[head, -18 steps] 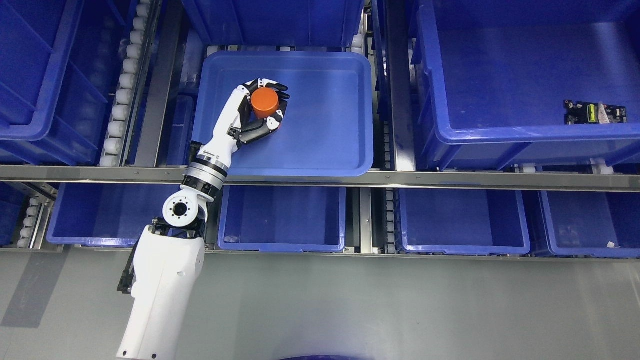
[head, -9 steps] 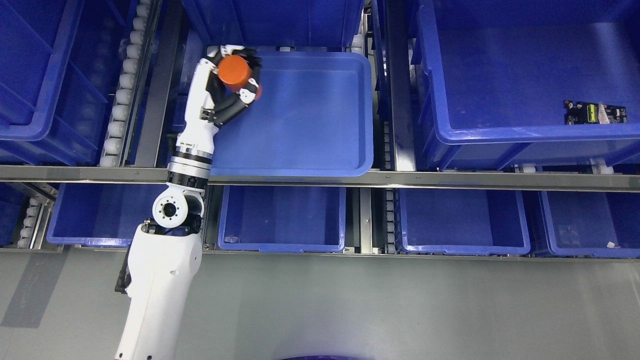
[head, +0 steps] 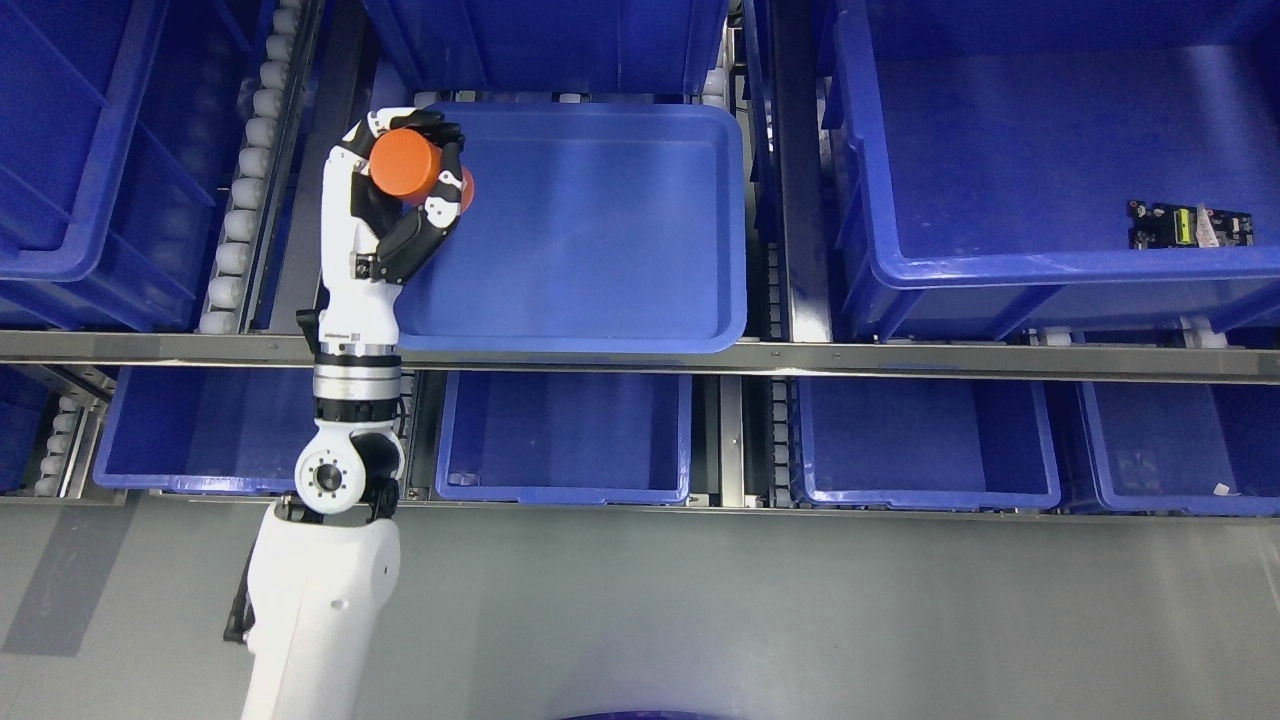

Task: Grab orange capacitor from left shelf to right desk
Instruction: 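Lift the orange capacitor up and out of the bin with the left hand, then hold the capacitor in the left hand while turning toward the steel table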

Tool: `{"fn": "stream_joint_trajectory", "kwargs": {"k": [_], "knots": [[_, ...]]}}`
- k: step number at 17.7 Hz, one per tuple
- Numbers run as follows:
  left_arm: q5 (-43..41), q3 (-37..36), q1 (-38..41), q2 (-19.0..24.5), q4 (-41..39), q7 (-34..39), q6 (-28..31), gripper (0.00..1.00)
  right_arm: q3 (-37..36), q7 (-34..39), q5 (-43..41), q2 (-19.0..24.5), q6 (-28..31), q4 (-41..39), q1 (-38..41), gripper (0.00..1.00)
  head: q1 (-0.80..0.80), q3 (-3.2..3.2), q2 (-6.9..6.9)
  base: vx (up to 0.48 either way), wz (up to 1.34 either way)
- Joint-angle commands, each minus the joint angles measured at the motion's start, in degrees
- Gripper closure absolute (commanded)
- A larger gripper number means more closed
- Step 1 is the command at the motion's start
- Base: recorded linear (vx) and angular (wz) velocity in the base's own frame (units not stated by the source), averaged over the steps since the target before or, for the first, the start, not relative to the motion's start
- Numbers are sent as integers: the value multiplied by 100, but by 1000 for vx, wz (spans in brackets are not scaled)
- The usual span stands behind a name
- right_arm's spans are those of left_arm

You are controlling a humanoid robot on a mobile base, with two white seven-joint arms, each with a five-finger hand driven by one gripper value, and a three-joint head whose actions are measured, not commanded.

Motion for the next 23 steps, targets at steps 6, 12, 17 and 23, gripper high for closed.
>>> {"fn": "stream_joint_trajectory", "kwargs": {"k": [6, 12, 17, 23], "knots": [[39, -10, 746, 93, -917, 31, -207, 98, -61, -1, 35, -100, -2, -100, 132, 0, 0, 0, 0, 0, 0], [109, 7, 588, 93, -899, 22, -146, 98, -61, -1, 35, -100, -2, -100, 132, 0, 0, 0, 0, -68, 25], [127, -124, 517, 93, -882, 22, -128, 98, -61, -1, 35, -100, -2, -100, 132, 0, 0, 0, 0, -180, -52], [127, -107, 526, 93, -882, 14, -190, 97, -61, -1, 44, -100, -2, -100, 132, 0, 0, 0, 0, -234, -167]]}}
